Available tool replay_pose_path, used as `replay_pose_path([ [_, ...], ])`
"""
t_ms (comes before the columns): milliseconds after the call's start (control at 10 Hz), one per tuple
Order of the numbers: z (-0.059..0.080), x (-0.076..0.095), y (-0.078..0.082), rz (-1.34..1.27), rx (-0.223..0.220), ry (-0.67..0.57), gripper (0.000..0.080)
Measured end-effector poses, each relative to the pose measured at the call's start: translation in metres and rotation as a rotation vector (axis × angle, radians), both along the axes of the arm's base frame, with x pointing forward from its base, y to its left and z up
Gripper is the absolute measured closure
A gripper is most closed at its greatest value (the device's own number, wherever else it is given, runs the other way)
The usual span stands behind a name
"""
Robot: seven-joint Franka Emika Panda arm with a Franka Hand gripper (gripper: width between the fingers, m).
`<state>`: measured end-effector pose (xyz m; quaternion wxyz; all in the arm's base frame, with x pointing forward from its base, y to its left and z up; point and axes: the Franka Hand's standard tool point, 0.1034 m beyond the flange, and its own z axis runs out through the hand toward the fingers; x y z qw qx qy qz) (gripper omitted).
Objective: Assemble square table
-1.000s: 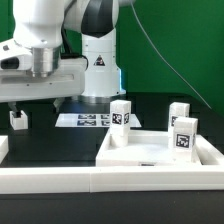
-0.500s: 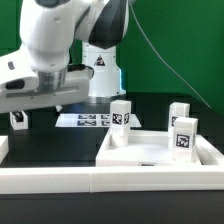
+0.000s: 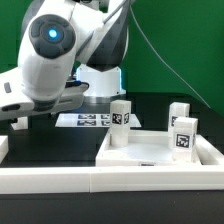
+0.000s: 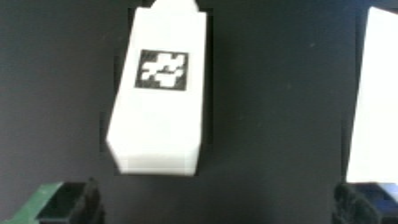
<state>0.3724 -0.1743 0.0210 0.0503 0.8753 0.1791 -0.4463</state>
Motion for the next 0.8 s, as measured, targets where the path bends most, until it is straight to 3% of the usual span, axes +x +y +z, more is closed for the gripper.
replay_pose_path([
  [100,-0.004,0.001,-0.001,0.007,-0.01,0.031,0.015],
  [200,-0.007,-0.006,-0.011,0.051,-0.034,0.082,0.015],
  [300,-0.007,-0.013,-0.026,0.087,-0.037,0.158,0.015],
  [400,-0.007,-0.01,-0.034,0.103,-0.03,0.157,0.015],
  [800,-0.007,-0.01,-0.035,0.105,-0.027,0.143,0.015],
])
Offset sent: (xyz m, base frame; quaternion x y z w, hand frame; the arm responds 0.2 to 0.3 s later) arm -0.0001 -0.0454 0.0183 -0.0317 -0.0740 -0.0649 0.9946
